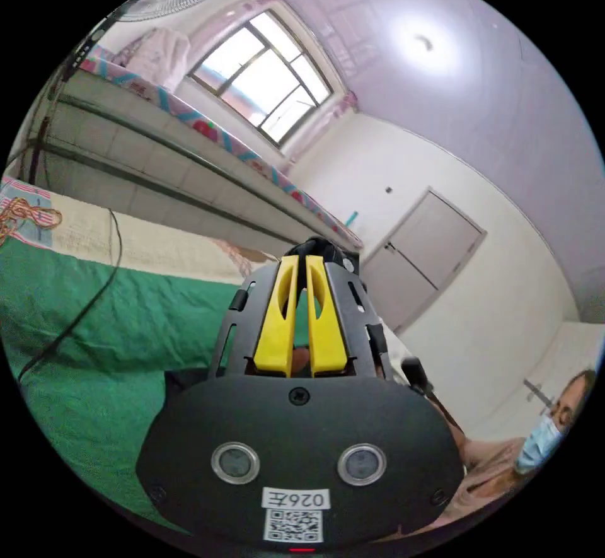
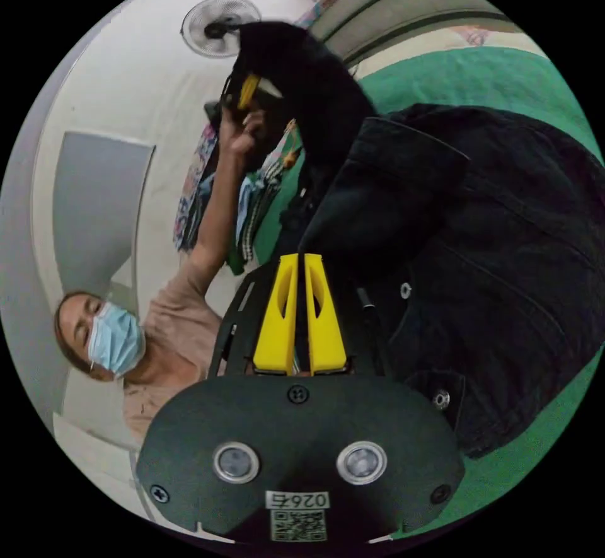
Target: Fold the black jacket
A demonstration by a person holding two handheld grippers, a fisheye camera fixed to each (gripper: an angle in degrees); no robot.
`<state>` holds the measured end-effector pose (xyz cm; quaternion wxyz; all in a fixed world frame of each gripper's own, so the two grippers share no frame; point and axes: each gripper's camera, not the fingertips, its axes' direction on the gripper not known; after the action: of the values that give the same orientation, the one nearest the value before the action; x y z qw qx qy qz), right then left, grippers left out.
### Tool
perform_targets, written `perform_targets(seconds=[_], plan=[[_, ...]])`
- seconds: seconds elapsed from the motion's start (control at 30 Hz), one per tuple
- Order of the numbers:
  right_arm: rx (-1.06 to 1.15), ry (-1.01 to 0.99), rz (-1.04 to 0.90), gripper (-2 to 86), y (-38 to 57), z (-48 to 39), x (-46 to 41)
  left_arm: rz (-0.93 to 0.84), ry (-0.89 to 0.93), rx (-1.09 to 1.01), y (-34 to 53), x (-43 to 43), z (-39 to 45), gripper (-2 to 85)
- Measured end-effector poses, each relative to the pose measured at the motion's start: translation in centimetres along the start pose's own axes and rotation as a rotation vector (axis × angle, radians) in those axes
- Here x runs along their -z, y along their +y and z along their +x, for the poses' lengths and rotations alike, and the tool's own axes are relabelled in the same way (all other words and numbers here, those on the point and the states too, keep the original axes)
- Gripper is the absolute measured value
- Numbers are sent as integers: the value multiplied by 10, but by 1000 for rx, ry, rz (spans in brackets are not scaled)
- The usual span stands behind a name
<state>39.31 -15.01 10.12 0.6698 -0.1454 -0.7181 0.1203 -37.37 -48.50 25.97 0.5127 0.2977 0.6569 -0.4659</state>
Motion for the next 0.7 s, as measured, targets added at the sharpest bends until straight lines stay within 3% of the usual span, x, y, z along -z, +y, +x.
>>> perform_targets(seconds=[0.03, 0.1, 0.2, 0.3, 0.33, 0.43, 0.53, 0.6, 0.63, 0.7], plan=[[22, -22, -81, -11, -3, -3, -11, -7, -89, 31, -9, -16, -4, 51], [76, 15, -348, -5, -6, -14, -57, -126, -93, 29, -10, -45, -8, 63], [160, 93, -504, 32, 1, -34, -84, -340, -134, -78, 14, -76, -4, 65], [345, 119, -574, 61, 22, -73, -84, -486, -323, -213, 48, -70, 2, 63], [369, 157, -587, 58, 27, -80, -84, -520, -359, -232, 63, -61, 4, 54], [336, 383, -534, 30, 43, -97, -77, -585, -197, -290, 109, -33, 26, 23], [147, 470, -260, 40, 35, -96, -55, -560, 9, -288, 158, -5, 54, 5], [74, 464, -4, 96, 31, -89, -58, -533, 54, -264, 183, 3, 67, -3], [56, 458, -3, 102, 29, -86, -66, -532, 55, -252, 197, 0, 74, -6], [3, 523, -309, 50, 22, -72, -122, -624, 35, -254, 213, -19, 82, -8]])
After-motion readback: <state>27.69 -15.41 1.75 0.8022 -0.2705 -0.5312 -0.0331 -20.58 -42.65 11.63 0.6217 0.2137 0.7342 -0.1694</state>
